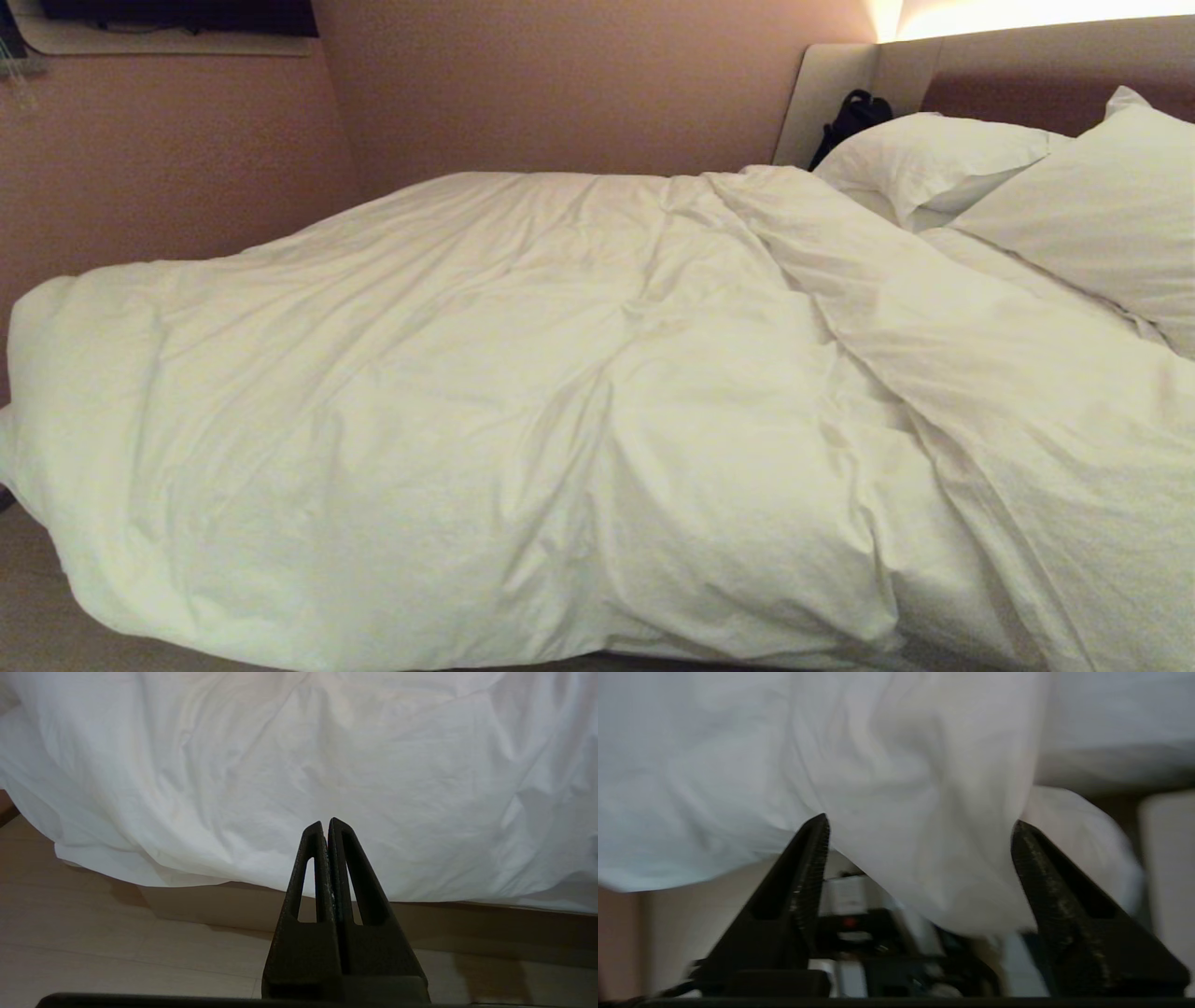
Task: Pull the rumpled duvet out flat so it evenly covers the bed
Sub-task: Flatten the corners of the folded blanket
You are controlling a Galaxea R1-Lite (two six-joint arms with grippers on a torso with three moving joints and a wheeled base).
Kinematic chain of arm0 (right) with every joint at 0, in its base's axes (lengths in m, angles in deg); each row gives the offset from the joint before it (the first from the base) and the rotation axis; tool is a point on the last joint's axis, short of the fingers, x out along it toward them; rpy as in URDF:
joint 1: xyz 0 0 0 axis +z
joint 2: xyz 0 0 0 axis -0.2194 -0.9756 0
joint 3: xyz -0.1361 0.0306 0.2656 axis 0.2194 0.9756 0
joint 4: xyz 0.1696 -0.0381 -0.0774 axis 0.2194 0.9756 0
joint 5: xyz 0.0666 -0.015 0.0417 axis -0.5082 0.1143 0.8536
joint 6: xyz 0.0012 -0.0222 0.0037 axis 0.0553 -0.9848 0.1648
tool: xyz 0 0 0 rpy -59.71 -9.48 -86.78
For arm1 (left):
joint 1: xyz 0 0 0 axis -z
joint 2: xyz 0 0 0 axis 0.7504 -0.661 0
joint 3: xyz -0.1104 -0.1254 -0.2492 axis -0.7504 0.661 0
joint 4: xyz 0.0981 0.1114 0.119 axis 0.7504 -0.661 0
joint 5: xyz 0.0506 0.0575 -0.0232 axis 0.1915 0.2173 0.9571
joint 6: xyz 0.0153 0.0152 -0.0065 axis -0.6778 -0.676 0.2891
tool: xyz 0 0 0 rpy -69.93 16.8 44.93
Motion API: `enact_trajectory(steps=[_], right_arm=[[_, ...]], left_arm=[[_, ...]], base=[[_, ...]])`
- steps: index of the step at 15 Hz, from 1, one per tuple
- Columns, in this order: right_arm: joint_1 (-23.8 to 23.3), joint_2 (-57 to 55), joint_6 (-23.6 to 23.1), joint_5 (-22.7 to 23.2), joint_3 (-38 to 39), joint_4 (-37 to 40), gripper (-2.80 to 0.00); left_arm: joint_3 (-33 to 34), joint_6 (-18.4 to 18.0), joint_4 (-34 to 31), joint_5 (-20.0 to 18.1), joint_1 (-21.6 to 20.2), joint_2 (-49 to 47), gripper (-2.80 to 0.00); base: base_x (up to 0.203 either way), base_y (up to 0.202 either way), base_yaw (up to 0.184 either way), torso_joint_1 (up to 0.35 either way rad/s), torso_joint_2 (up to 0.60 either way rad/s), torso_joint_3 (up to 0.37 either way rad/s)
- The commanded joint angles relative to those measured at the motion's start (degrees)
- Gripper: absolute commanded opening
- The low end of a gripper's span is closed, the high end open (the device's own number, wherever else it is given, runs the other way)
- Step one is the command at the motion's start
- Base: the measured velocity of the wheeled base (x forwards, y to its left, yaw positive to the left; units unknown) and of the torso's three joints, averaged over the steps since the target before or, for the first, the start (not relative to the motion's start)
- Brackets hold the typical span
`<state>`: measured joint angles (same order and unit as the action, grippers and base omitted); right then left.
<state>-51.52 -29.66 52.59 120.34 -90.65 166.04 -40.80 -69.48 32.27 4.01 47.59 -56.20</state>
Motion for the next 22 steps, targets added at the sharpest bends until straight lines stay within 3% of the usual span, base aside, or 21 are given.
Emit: enact_trajectory(steps=[1, 7, 10, 11, 15, 20, 22], right_arm=[[-0.7, 4.0, -0.2, -6.3, -0.1, 2.7, 0.0], [-2.6, 13.1, 1.0, -6.2, -2.9, 2.7, 0.0], [2.9, 15.0, 0.4, -7.2, 0.5, 2.7, 0.0], [4.7, 15.3, 0.4, -9.0, 1.7, 2.7, -2.8], [12.5, 15.0, 0.3, -16.4, 11.0, 0.1, -2.8], [19.2, 17.3, 1.6, -25.0, 29.7, -24.2, -2.8], [24.2, 18.2, 6.2, -28.3, 36.3, -36.1, -2.8]], left_arm=[[0.0, 0.0, 0.0, 0.1, 0.0, 0.0, -2.8], [0.0, 0.0, 0.0, 0.1, 0.0, 0.0, -2.8], [0.0, 0.0, 0.0, 0.1, 0.0, 0.0, -2.8], [0.0, 0.0, 0.0, 0.1, 0.0, 0.0, -2.8], [0.0, 0.0, 0.0, 0.1, 0.0, 0.0, -2.8], [0.0, 0.0, 0.0, 0.1, 0.0, 0.0, -2.8], [0.0, 0.0, 0.0, 0.1, 0.0, 0.0, -2.8]], base=[[0.0, 0.0, 0.0, 0.0, 0.0, 0.0], [0.0, 0.0, 0.0, 0.0, 0.0, 0.0], [0.0, 0.0, 0.0, 0.0, 0.0, 0.0], [0.0, 0.0, 0.0, 0.0, 0.0, 0.0], [0.0, 0.0, 0.0, 0.0, 0.0, 0.0], [0.0, 0.0, 0.0, 0.0, 0.0, 0.0], [0.0, 0.0, 0.0, 0.0, 0.0, 0.0]])
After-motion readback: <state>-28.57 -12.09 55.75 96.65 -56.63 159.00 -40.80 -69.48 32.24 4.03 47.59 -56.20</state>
